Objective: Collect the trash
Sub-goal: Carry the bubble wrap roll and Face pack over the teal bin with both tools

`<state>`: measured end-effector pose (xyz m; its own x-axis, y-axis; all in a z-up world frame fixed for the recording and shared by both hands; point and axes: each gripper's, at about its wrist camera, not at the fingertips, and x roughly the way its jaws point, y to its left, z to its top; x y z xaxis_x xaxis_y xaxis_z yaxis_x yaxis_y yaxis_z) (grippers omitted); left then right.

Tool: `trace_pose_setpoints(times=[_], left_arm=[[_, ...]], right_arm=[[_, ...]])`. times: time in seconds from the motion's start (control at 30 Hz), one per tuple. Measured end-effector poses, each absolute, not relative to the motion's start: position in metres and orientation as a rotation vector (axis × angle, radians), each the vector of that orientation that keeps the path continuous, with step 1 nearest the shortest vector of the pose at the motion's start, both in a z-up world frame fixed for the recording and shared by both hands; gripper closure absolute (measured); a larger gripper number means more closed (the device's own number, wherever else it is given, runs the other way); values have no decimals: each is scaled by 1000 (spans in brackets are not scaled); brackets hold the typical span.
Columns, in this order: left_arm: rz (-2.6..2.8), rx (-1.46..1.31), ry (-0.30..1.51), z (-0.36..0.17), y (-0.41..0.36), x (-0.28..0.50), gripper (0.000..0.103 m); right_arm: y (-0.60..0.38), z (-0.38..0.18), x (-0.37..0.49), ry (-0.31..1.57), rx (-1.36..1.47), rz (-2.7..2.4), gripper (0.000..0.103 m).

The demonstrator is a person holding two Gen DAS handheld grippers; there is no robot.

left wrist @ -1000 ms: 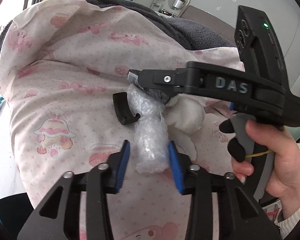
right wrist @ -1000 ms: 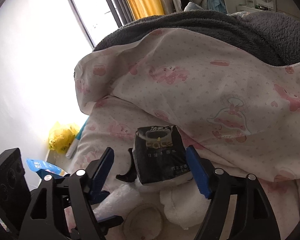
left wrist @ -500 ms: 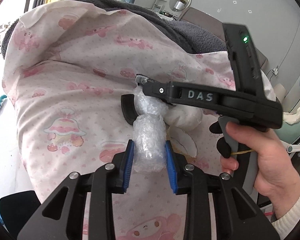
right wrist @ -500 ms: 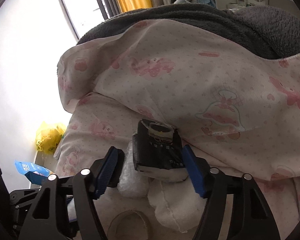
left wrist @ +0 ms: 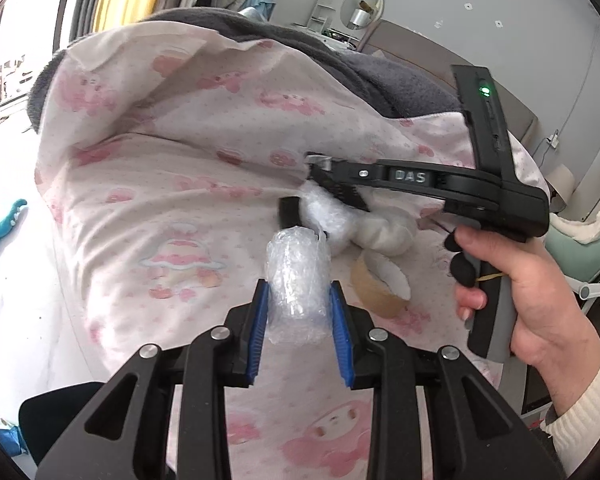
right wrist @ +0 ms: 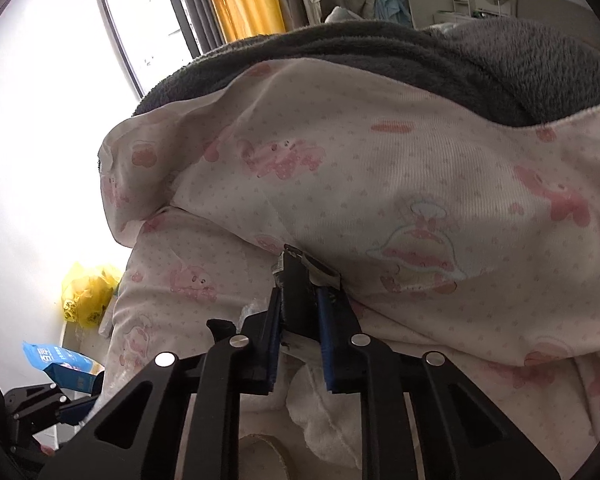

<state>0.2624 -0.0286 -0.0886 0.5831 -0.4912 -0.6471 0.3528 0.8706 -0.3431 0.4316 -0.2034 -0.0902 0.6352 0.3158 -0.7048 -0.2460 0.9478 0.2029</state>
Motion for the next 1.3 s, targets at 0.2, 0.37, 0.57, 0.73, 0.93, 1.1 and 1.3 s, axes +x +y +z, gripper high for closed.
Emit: trace_pose_setpoints(times=[0.2,0.37,0.57,0.73,0.93,1.1,1.3], left_arm=[[-429,-164,801,-85,-4,260,71],[-385,-161,822,-88,20,259,71],[-325,-145,860,-97,49,256,71],[-245,-137,948,-115,78,256,71],[-194,-151,1023,-132,112,251,71],[-171,-171,1089,-147,133,248,71],[-155,-187,1193,-173,160,241,71]], right_arm=[[-193,-71,423,771,73,343,89],[-178,-58,420,740,100,386,89],[-147,-42,410,712,123,474,89],[-109,-40,400,726,95,559,89],[-63,-44,385,750,71,656,89],[-23,-55,373,792,64,730,89],[14,-73,360,859,-5,775,89]])
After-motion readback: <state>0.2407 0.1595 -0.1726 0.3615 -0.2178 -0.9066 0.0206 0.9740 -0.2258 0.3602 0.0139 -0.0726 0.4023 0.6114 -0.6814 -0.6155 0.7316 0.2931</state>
